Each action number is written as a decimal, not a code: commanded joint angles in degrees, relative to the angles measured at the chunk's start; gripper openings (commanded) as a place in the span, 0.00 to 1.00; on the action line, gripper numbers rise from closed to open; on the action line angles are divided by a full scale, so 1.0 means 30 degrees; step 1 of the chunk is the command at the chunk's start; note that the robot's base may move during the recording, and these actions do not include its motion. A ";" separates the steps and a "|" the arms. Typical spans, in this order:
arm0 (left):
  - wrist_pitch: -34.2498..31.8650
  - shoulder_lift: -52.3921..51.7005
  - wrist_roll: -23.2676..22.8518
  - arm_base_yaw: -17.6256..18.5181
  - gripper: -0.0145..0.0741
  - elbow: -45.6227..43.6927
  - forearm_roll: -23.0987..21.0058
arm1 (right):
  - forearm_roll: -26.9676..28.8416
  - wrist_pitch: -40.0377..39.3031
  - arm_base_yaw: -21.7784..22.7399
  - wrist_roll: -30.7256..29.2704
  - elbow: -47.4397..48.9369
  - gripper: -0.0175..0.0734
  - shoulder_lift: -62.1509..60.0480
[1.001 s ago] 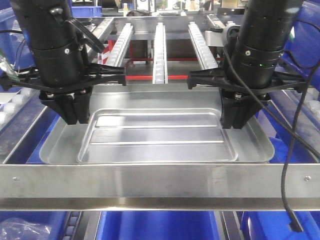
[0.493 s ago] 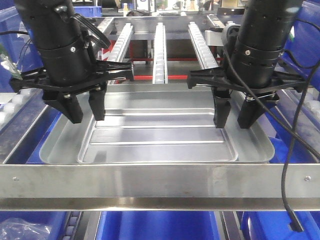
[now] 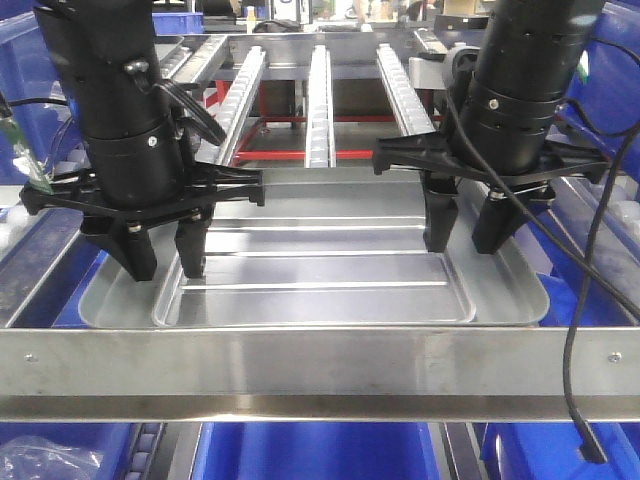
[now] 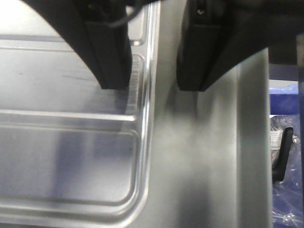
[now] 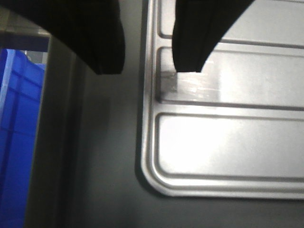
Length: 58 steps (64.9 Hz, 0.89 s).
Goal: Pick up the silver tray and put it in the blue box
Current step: 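Lower both grippers onto the tray rims and close on them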
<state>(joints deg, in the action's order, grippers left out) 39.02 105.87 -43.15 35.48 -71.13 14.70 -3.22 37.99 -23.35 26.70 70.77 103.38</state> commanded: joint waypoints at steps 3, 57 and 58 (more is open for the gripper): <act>-0.0407 -0.0852 -0.0035 -0.0047 0.37 -0.0583 0.0317 | -0.0320 -0.0865 0.0021 -0.0033 0.0627 0.60 -0.0561; -0.0188 -0.0650 -0.0035 -0.0162 0.37 -0.0583 0.0053 | -0.0320 -0.0738 0.0021 -0.0033 0.0627 0.60 0.0227; -0.0160 -0.0650 -0.0035 -0.0162 0.37 -0.0583 0.0053 | -0.0320 -0.0738 0.0021 -0.0033 0.0627 0.60 0.0227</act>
<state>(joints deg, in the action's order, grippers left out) 39.02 106.56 -43.15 35.14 -71.23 14.70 -3.22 37.45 -23.35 26.73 71.01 106.79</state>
